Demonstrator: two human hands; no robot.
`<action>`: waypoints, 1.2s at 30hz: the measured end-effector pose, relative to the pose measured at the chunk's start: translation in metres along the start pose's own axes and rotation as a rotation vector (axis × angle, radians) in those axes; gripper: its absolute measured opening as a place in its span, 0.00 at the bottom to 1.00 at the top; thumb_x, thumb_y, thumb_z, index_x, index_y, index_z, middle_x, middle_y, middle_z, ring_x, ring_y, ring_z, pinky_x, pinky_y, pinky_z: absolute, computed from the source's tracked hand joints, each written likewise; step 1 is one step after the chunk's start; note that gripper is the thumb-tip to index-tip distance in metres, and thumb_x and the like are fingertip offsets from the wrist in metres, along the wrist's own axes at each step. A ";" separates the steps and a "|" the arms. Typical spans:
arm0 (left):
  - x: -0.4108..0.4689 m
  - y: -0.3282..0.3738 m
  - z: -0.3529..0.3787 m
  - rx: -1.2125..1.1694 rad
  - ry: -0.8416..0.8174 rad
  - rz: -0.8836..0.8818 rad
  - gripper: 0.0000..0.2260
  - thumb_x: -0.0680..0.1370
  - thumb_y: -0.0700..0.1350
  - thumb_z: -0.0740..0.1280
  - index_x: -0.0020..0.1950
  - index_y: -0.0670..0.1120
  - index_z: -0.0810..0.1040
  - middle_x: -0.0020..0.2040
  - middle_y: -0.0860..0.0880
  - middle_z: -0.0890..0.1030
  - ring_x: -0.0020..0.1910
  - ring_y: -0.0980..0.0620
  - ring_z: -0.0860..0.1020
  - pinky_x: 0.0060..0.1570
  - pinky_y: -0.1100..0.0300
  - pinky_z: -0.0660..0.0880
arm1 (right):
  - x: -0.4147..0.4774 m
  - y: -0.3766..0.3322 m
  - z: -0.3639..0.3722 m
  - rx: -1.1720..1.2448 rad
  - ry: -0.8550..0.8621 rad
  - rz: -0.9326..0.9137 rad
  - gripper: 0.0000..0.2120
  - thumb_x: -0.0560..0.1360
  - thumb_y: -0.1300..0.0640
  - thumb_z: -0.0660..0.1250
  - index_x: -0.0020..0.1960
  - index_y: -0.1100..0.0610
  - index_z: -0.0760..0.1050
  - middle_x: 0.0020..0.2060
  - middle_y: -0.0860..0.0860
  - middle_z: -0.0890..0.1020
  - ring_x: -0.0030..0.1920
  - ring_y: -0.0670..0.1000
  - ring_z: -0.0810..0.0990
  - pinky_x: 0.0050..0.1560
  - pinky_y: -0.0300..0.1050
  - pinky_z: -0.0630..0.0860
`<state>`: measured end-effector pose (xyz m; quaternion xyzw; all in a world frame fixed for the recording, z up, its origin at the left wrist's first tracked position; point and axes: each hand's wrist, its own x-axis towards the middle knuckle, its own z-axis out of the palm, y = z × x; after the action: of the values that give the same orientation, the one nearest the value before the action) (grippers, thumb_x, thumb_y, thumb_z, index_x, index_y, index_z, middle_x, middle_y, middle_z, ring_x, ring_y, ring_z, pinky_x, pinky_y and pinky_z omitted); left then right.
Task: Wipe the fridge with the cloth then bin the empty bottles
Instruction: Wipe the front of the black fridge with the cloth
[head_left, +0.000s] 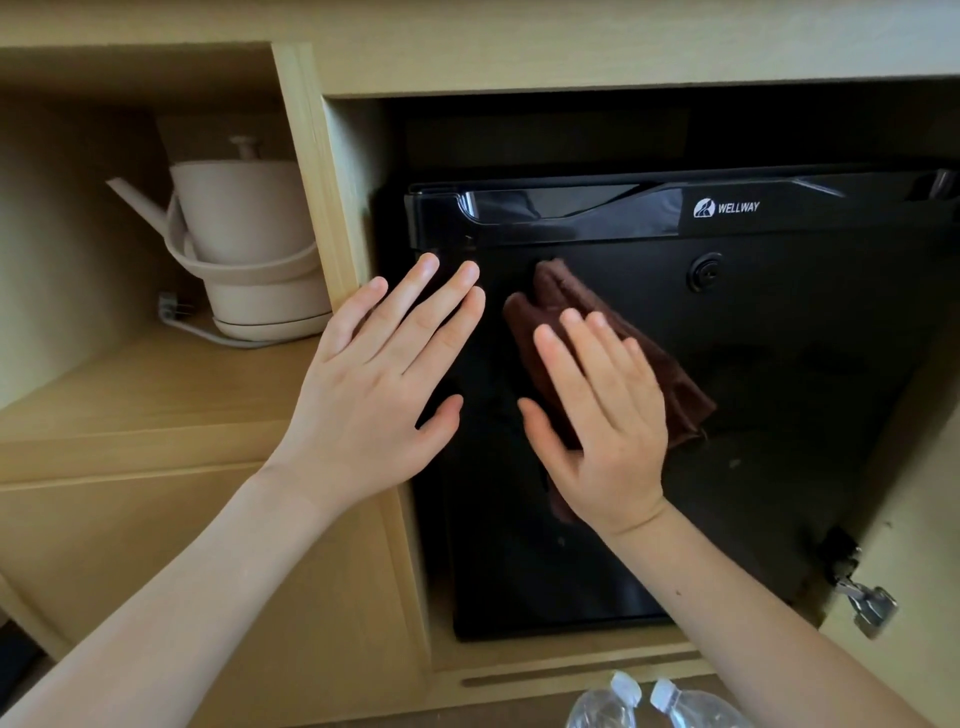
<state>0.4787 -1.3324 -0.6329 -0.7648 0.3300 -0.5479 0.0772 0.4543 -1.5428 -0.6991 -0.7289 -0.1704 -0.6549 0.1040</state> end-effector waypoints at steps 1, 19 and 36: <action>0.000 0.000 0.000 -0.001 -0.004 0.000 0.32 0.76 0.51 0.64 0.79 0.46 0.61 0.80 0.48 0.60 0.80 0.47 0.56 0.78 0.53 0.46 | -0.002 0.003 -0.004 0.013 -0.035 -0.051 0.24 0.80 0.56 0.68 0.74 0.57 0.68 0.72 0.55 0.71 0.76 0.52 0.65 0.77 0.50 0.60; 0.000 0.001 0.002 0.021 -0.020 0.005 0.32 0.76 0.52 0.63 0.78 0.44 0.62 0.81 0.48 0.59 0.80 0.48 0.56 0.78 0.52 0.47 | 0.003 -0.016 0.000 0.030 -0.096 -0.152 0.22 0.78 0.64 0.68 0.71 0.58 0.72 0.70 0.56 0.74 0.73 0.54 0.71 0.76 0.50 0.64; 0.026 0.039 0.025 -0.163 0.033 0.075 0.34 0.75 0.54 0.65 0.80 0.48 0.61 0.81 0.49 0.57 0.80 0.44 0.54 0.78 0.44 0.50 | -0.002 0.132 -0.092 -0.096 0.311 0.533 0.21 0.82 0.61 0.63 0.73 0.64 0.68 0.72 0.58 0.72 0.74 0.53 0.68 0.76 0.49 0.64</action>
<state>0.4894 -1.3837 -0.6403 -0.7466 0.4033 -0.5283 0.0298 0.4205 -1.6986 -0.6804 -0.6430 0.0758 -0.7156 0.2622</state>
